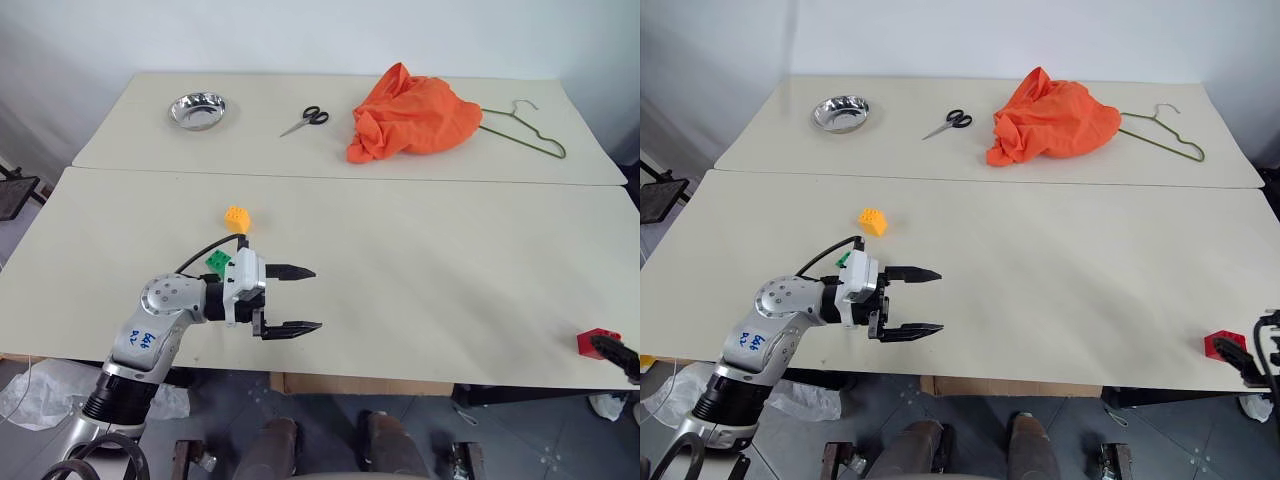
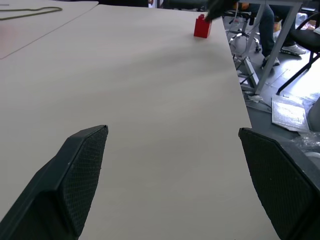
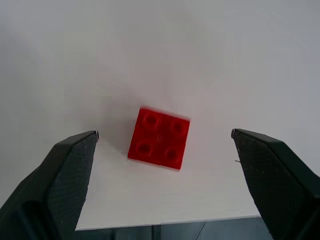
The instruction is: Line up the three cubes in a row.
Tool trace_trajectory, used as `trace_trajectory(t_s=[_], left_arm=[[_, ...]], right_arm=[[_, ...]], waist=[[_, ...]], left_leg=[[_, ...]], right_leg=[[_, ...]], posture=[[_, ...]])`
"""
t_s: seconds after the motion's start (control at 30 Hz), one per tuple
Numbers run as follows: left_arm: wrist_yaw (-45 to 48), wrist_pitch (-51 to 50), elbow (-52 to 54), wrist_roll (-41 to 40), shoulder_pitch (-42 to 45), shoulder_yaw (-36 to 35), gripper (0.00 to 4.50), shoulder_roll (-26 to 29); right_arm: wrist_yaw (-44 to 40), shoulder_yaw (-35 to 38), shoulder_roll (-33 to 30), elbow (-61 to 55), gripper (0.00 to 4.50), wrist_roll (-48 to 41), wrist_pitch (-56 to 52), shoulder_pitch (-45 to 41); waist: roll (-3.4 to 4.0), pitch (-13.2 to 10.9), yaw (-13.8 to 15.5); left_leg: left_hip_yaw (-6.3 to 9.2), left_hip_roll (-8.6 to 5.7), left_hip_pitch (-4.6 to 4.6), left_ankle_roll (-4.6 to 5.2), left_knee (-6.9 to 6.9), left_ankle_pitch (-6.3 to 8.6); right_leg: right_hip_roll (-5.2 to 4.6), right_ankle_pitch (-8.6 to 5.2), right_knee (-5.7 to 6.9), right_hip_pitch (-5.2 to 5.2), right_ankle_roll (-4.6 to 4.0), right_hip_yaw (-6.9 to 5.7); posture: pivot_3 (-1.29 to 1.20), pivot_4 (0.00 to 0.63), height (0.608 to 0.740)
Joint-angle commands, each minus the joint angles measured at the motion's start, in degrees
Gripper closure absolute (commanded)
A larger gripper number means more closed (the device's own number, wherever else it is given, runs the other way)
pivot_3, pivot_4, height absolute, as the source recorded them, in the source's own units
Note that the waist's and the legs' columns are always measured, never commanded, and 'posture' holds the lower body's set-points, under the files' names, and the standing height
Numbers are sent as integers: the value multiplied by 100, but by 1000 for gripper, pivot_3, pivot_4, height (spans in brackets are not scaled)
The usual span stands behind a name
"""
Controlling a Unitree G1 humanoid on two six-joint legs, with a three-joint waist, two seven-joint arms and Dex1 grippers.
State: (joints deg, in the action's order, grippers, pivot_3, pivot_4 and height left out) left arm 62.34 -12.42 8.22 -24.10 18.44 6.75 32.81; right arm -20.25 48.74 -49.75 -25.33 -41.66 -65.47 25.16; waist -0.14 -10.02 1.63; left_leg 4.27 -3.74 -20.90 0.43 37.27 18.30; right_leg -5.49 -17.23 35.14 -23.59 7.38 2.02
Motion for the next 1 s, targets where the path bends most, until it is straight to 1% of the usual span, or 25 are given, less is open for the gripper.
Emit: trace_trajectory(t_s=[0.03,0.1,0.2,0.27,0.4,0.47,0.67,0.7,0.77,0.8,1.0], left_arm=[[-32,77,176,56,1,-92,52,55],[-43,72,179,62,21,-96,52,69],[-49,51,194,57,39,-112,0,84],[-51,43,192,53,47,-126,0,92],[-69,53,196,46,23,-155,0,127],[-85,54,206,37,14,-161,0,141],[-132,62,248,34,-44,-212,0,181],[-137,61,254,40,-54,-220,0,182],[-154,53,277,44,-80,-236,0,187],[-165,51,292,44,-99,-244,0,193],[-218,50,334,51,-164,-260,0,201]], right_arm=[[81,-10,198,33,0,68,-194,-134],[110,-145,281,84,0,229,-127,-170],[50,-233,441,94,672,323,28,-281],[32,-276,519,86,1303,375,112,-374],[28,-500,592,224,2737,633,348,-506],[-5,-541,612,261,3346,688,391,-537],[5,-708,593,427,3346,985,516,-676],[52,-752,572,436,3174,1082,546,-695],[3,-811,559,387,2721,1079,485,-724],[-65,-833,569,327,2419,1027,446,-742],[-227,-833,608,323,402,1011,457,-838]], waist=[[0,0,-9],[0,0,-12],[0,0,-26],[1,0,-33],[3,2,-26],[3,2,-25],[3,2,-23],[3,2,-25],[3,2,-31],[2,2,-36],[2,2,-36]], left_leg=[[0,0,-6,0,3,0],[-1,-1,-11,1,8,0],[-5,-2,-11,2,8,1],[-5,0,-10,2,8,1],[-8,-1,-10,2,9,1],[-8,-2,-11,2,9,1],[-8,-3,-12,3,11,1],[-8,-3,-12,3,11,1],[-8,-2,-10,3,11,1],[-8,-2,-10,3,11,1],[-9,-1,-10,3,11,1]], right_leg=[[1,1,0,-4,1,0],[1,3,-2,-7,5,-2],[2,4,-1,-7,8,-5],[5,5,-1,-8,8,-6],[4,5,1,-10,9,-8],[4,5,0,-10,9,-8],[3,6,-1,-10,10,-8],[3,6,-1,-9,10,-9],[4,6,0,-9,10,-8],[4,6,0,-9,10,-9],[5,6,1,-9,10,-8]], posture=[[0,150,740],[0,150,740],[0,150,740],[0,150,740],[0,150,740],[0,150,740],[0,150,740],[0,150,740],[0,150,740],[0,150,740],[0,150,740]])
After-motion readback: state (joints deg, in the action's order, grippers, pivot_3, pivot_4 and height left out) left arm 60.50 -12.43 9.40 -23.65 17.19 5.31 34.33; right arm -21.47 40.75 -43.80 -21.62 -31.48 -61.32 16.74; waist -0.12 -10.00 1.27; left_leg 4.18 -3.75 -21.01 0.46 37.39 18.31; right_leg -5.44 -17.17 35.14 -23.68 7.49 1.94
